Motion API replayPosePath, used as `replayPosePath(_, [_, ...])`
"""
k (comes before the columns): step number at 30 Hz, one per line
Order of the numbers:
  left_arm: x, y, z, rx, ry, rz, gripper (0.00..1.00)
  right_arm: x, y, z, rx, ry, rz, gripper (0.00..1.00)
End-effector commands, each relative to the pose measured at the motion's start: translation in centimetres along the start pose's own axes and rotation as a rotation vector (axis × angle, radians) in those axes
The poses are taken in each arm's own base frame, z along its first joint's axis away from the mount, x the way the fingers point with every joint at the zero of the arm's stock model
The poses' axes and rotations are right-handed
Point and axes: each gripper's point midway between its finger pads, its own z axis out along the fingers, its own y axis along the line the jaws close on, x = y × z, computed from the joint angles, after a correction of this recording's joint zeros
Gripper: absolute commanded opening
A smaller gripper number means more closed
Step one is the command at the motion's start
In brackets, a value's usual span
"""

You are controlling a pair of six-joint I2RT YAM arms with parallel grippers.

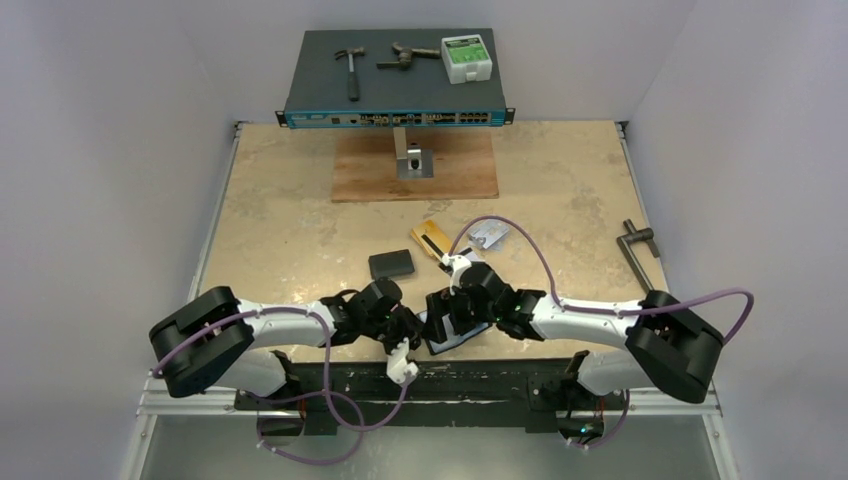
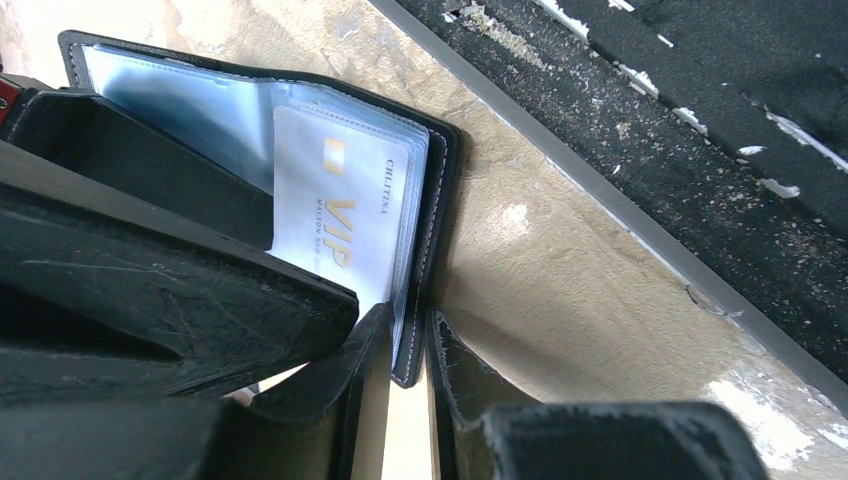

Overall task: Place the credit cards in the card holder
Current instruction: Insert the credit card into the card holder.

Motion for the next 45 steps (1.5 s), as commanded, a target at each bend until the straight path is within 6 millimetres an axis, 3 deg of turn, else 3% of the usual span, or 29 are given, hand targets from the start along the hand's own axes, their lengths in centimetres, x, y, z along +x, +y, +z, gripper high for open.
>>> replayPosePath(1, [-1.1,1.7,-0.2,-0.062,-0.042,0.034,0.18,-0.9,4.2,-1.1,-0.15,-0.004,-0.028,0.86])
replayPosePath(7, [-0.7,1.4,-0.8,-0.05,-0.011,0.017,0.17,-4.0,4.9,-3.6,-0.132,-0.092,-0.039,0.93])
replayPosePath(13, [-0.6,0.6,-1.2,-0.026,0.007,0.004,0.17,-3.3,2.9,-4.6,-0.046,-0.068,0.002,0.98])
replayPosePath(19, [-0.7,0.4,-1.3,-0.016,0.002,0.008,0.17,-1.8,1.4,-4.2,0.015,-0.017,0.035,0.99])
replayPosePath(25, [-0.9,0.7,-1.5,-0.032,-0.002,0.014,0.17,-0.8,0.2,-2.3,0.061,0.047,0.035,0.99])
replayPosePath(34, [-1.0,0.5,-1.4,-0.035,-0.012,0.023,0.17,-2.0,1.0,-2.0,0.023,-0.003,0.041,0.99])
replayPosePath(45, [-1.1,0.5,-1.0,-0.043,-0.027,0.021,0.17,-1.3,1.6,-0.9,-0.024,0.026,0.061,0.99])
